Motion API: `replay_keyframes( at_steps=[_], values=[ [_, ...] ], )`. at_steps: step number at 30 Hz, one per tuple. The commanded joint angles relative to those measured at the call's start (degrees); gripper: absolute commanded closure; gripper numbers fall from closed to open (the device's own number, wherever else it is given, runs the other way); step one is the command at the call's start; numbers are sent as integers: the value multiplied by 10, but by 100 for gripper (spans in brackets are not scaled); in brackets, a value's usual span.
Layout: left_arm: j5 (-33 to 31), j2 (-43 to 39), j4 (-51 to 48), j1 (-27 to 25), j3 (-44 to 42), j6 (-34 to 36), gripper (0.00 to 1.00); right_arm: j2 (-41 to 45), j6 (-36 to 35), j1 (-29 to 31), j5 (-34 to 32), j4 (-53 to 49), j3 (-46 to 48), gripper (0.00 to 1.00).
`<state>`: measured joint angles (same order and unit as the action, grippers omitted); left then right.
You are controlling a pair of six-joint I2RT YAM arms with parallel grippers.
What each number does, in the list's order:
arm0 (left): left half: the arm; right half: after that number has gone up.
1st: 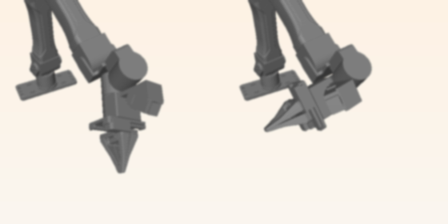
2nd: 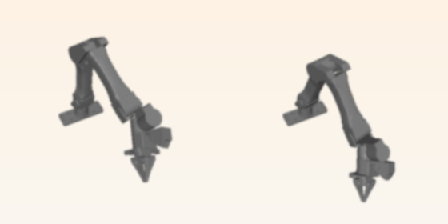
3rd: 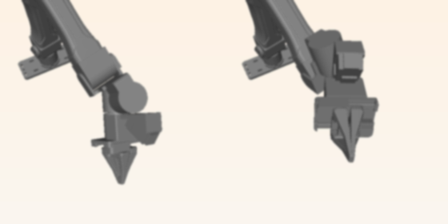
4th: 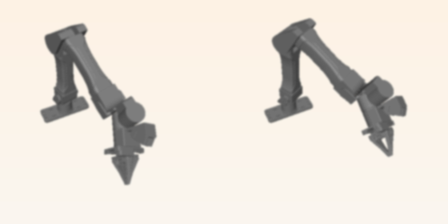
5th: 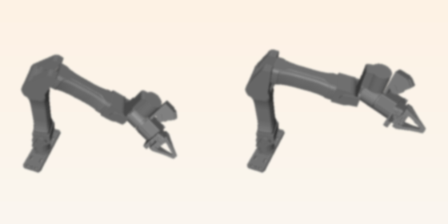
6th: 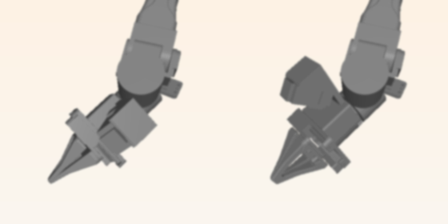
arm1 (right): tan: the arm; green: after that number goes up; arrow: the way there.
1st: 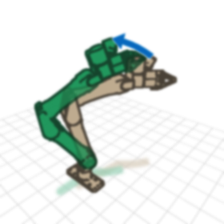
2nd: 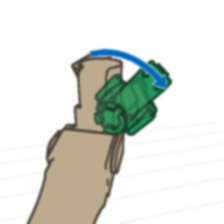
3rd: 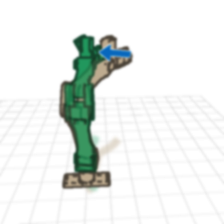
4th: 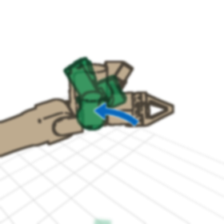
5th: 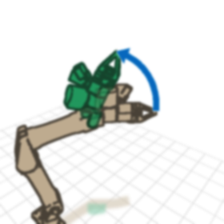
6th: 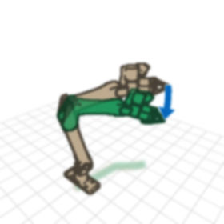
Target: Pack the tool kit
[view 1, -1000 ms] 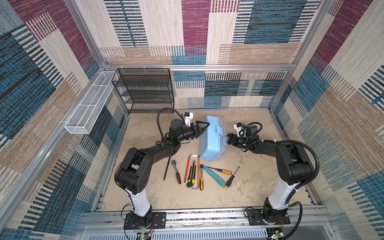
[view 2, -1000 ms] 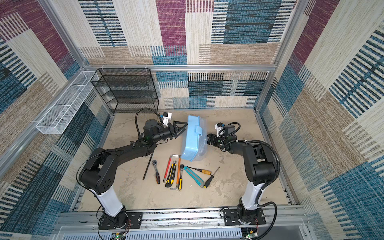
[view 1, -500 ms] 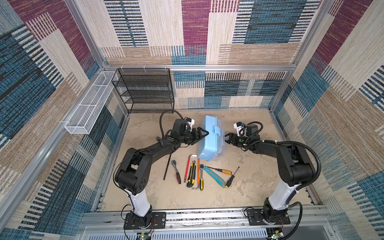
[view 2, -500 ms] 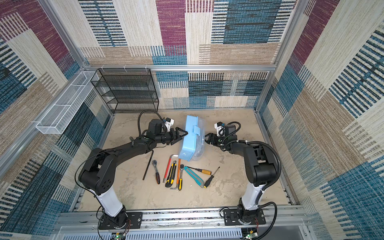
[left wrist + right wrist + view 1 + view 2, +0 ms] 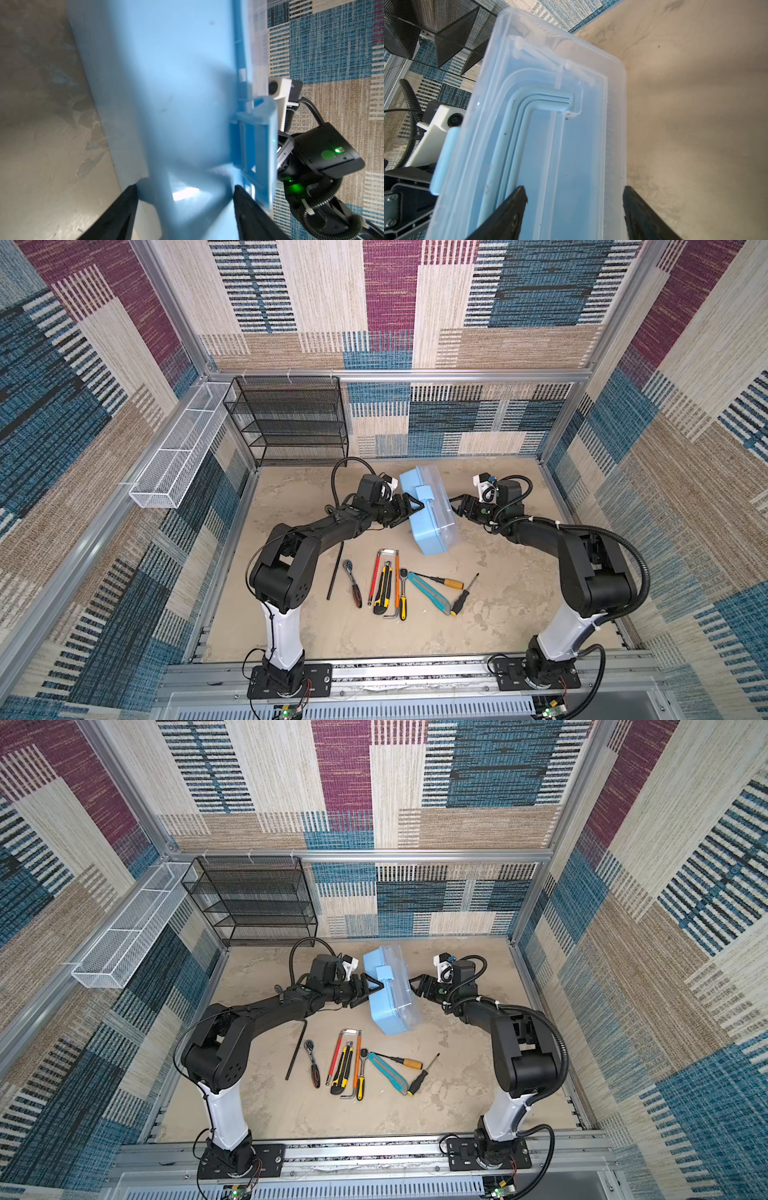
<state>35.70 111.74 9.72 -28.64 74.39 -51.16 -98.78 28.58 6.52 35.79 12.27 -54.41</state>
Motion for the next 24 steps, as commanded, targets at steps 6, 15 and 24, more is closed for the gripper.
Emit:
replay_keyframes(
  at_steps=[6, 15, 24],
  values=[
    [40, 56, 44, -23, 37, -8, 29, 45, -43, 8, 30, -39, -20, 23],
    [22, 52, 56, -17, -15, -11, 30, 53, -78, 8, -53, -110, -25, 24],
    [-6, 2, 20, -1, -73, 25, 29, 49, -101, 25, -78, -136, -26, 24]
  ],
)
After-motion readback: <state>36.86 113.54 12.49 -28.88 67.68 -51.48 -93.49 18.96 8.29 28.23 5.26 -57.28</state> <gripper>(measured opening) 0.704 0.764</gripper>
